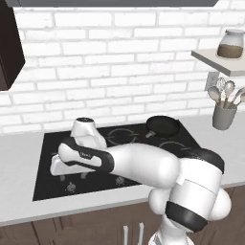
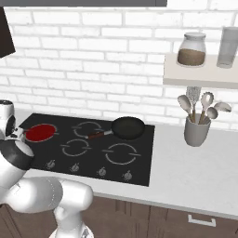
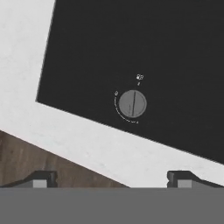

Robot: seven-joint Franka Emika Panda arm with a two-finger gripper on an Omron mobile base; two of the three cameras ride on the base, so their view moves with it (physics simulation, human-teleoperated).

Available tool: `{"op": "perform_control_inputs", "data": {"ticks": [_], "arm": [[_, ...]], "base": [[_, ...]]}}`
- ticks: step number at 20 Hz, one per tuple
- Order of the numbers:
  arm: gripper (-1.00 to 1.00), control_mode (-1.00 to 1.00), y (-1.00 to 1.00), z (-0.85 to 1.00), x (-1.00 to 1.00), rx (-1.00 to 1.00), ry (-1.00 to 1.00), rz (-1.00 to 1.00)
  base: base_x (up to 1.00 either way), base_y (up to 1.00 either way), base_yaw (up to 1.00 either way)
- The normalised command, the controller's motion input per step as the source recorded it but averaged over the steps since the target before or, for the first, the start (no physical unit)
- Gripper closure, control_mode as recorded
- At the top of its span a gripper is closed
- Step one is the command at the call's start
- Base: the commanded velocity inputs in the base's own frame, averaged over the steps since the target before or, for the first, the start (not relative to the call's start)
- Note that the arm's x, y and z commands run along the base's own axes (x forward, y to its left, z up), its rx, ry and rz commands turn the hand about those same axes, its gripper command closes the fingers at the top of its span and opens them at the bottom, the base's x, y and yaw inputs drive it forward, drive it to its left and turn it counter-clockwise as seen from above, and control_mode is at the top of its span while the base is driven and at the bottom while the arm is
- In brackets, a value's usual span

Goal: Turn off the front left burner of the stove.

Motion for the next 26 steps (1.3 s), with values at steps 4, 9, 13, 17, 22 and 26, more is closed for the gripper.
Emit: {"op": "perform_control_inputs", "data": {"ticks": [4, 9, 13, 17, 22, 26], "arm": [[-1.00, -1.00, 0.01, -0.23, 0.15, -0.12, 0.07, -0.15], [-1.00, -1.00, 0.00, -0.25, 0.23, -0.17, 0.01, -0.18], [-1.00, -1.00, 0.00, -0.18, 0.10, -0.12, -0.01, -0.14], [-1.00, -1.00, 0.00, -0.16, 0.11, -0.05, 0.00, -0.11], [-1.00, -1.00, 0.00, -0.18, 0.00, 0.00, 0.00, -0.01], [-1.00, -1.00, 0.11, -0.19, 0.00, 0.00, 0.00, 0.00]], "base": [[0.00, 0.00, 0.00], [0.00, 0.00, 0.00], [0.00, 0.00, 0.00], [0.00, 0.00, 0.00], [0.00, 0.00, 0.00], [0.00, 0.00, 0.00]]}}
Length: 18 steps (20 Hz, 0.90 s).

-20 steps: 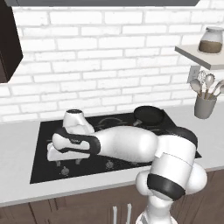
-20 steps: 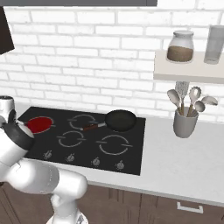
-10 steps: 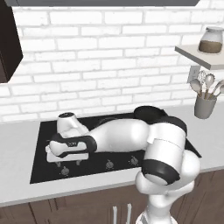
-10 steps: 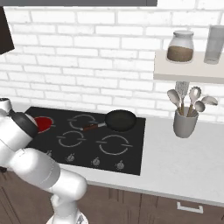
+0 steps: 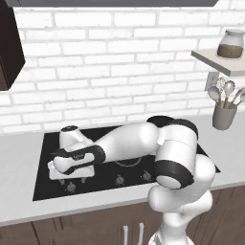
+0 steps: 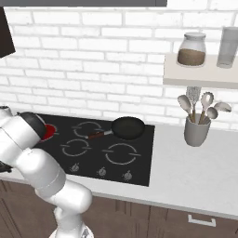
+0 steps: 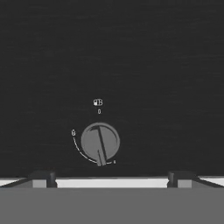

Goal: Turn off the front left burner of the stove.

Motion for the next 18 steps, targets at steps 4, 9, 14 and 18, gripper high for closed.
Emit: {"op": "perform_control_inputs", "data": {"ticks": [4, 9, 14, 18], "arm": [[-1.00, -1.00, 0.10, -0.24, 0.00, 0.00, 0.00, 0.00], [-1.00, -1.00, 0.05, -0.20, 0.14, 0.00, 0.00, 0.00], [-1.00, -1.00, 0.00, -0.16, 0.28, -0.02, 0.00, -0.01], [-1.00, -1.00, 0.07, -0.06, 0.13, 0.00, 0.00, 0.00]], "base": [[0.00, 0.00, 0.00], [0.00, 0.00, 0.00], [0.00, 0.00, 0.00], [0.00, 0.00, 0.00]]}}
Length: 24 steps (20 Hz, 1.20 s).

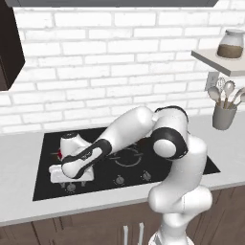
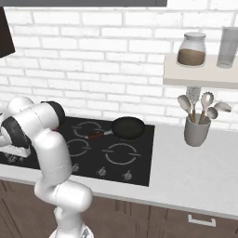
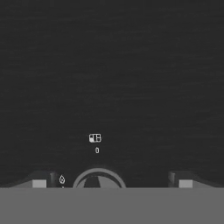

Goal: Turn off the front left burner of the stove.

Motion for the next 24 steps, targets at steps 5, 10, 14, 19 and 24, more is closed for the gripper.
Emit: {"op": "perform_control_inputs", "data": {"ticks": [5, 10, 14, 19, 24], "arm": [[-1.00, -1.00, 0.24, -0.01, -0.07, -0.02, 0.00, 0.00], [-1.00, -1.00, 0.00, -0.01, -0.01, 0.00, 0.00, 0.00], [-1.00, -1.00, -0.02, -0.09, -0.09, 0.00, 0.00, 0.00], [-1.00, -1.00, -0.11, -0.10, -0.15, 0.00, 0.00, 0.00], [-1.00, -1.00, -0.17, -0.01, 0.00, 0.00, 0.00, 0.00]], "base": [[0.00, 0.00, 0.00], [0.00, 0.00, 0.00], [0.00, 0.00, 0.00], [0.00, 0.00, 0.00], [0.00, 0.00, 0.00]]}}
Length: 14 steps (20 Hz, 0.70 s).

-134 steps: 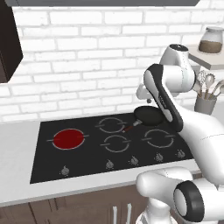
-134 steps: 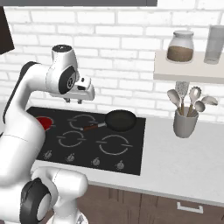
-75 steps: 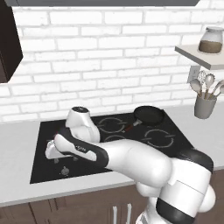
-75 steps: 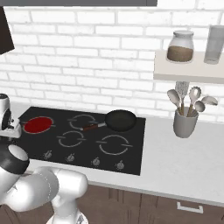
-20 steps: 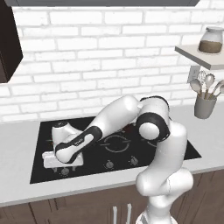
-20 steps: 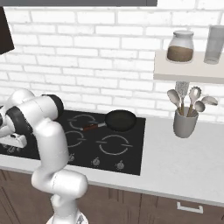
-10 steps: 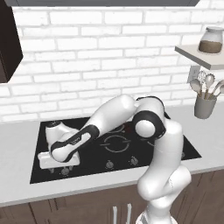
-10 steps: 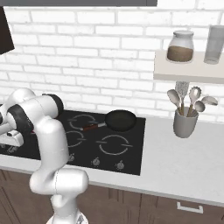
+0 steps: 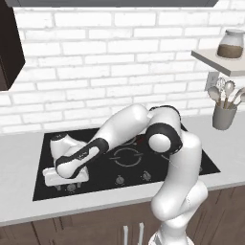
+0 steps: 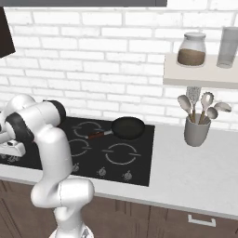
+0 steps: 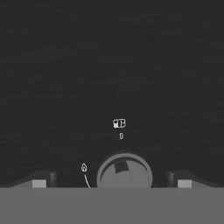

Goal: Turn off the front left burner of the stove.

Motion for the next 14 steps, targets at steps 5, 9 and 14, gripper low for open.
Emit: {"op": "perform_control_inputs", "data": {"ticks": [5, 9, 14], "arm": [[-1.00, -1.00, -0.14, -0.02, 0.01, 0.00, 0.00, 0.00], [-1.00, -1.00, 0.00, 0.00, 0.00, 0.00, 0.00, 0.00], [1.00, -1.00, 0.00, 0.00, 0.00, 0.00, 0.00, 0.00]], "base": [[0.00, 0.00, 0.00], [0.00, 0.00, 0.00], [0.00, 0.00, 0.00]]}}
